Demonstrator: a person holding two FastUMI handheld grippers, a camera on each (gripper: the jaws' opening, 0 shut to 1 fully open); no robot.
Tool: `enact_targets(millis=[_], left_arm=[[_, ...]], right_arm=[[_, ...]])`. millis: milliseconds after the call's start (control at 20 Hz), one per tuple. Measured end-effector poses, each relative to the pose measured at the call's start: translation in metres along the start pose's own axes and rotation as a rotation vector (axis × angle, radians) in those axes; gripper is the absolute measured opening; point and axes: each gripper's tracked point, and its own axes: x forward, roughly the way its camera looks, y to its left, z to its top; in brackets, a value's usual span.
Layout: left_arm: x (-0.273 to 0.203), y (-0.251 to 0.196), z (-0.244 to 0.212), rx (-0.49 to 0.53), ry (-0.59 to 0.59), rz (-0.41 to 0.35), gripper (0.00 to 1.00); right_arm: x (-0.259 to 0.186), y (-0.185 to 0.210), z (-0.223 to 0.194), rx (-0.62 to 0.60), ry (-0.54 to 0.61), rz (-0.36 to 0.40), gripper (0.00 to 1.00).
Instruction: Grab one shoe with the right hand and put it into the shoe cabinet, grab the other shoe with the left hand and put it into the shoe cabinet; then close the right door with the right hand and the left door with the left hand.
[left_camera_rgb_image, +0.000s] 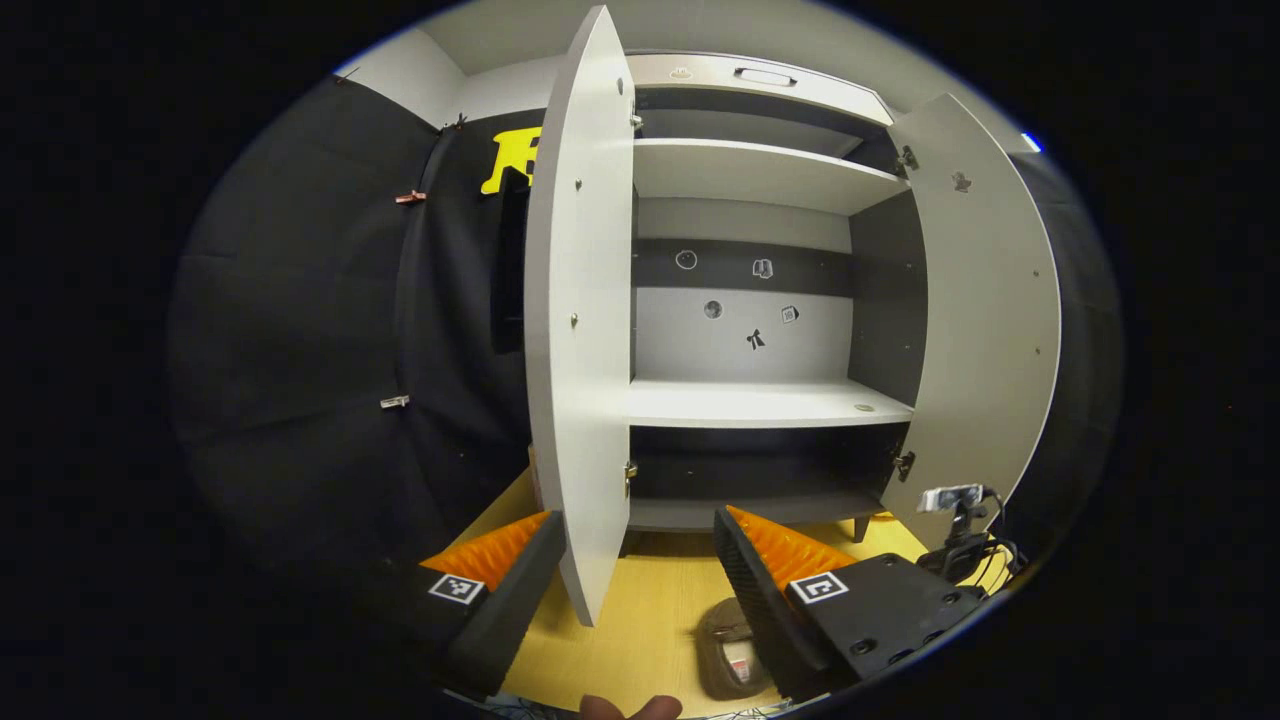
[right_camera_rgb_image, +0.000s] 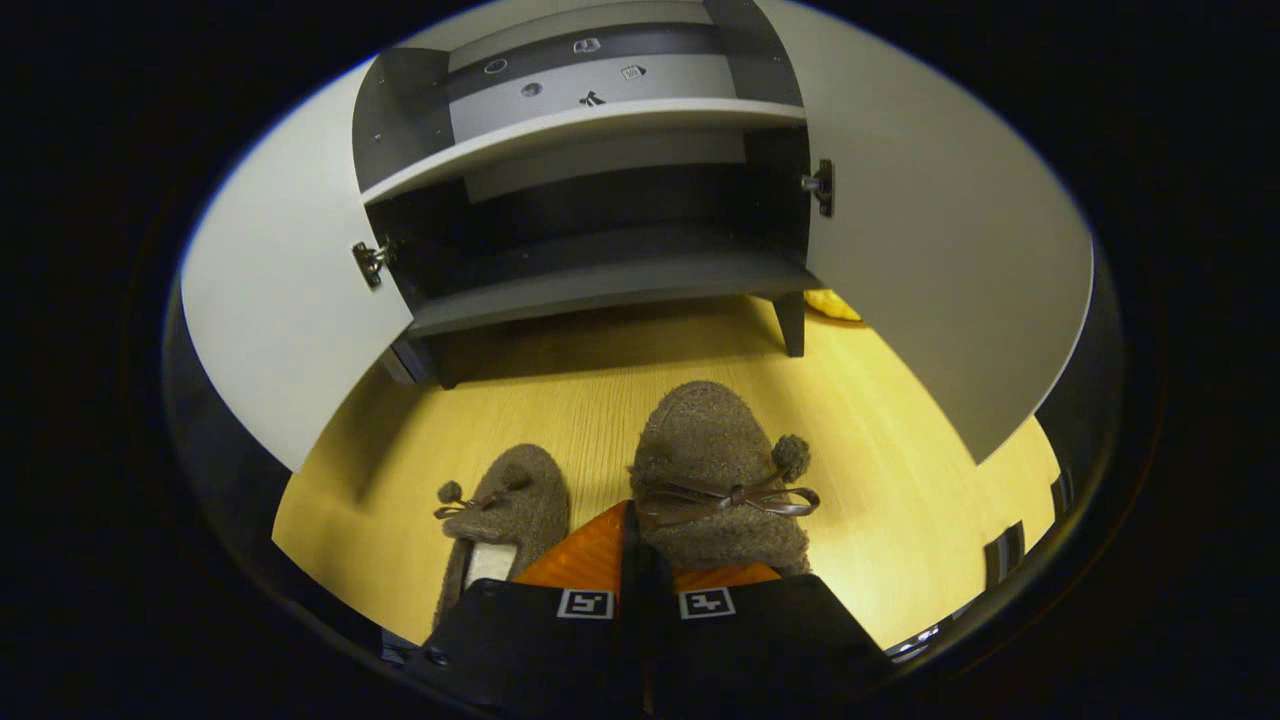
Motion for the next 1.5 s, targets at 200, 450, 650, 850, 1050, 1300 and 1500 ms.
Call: enact_targets(millis=[200, 450, 650, 850, 1050, 1300, 1500], left_arm=[[-0.002, -0.007, 0.007, -0.001, 0.000, -0.005, 0.95], [-0.005, -0.015, 0.014, 0.001, 0.002, -0.021, 0.95], [-0.008, -0.018, 0.022, -0.002, -0.013, -0.021, 0.95], [-0.009, -0.021, 0.022, -0.013, -0.014, -0.022, 0.95], [-0.008, -0.028, 0.029, -0.024, -0.024, -0.028, 0.95], [-0.006, -0.031, 0.032, -0.017, -0.034, -0.025, 0.95], [-0.004, -0.029, 0.029, -0.040, -0.029, -0.008, 0.95]], right_arm=[[-0.039, 0.004, 0.059, 0.014, -0.047, 0.022, 0.09], [-0.075, 0.021, 0.159, -0.022, -0.135, 0.055, 0.09], [-0.088, 0.038, 0.233, -0.032, -0.201, 0.102, 0.09], [-0.084, 0.049, 0.305, -0.074, -0.271, 0.109, 0.09], [-0.052, 0.063, 0.352, -0.100, -0.291, 0.128, 0.09], [-0.007, 0.061, 0.399, -0.094, -0.308, 0.105, 0.09], [0.032, 0.049, 0.429, -0.098, -0.319, 0.056, 0.09]])
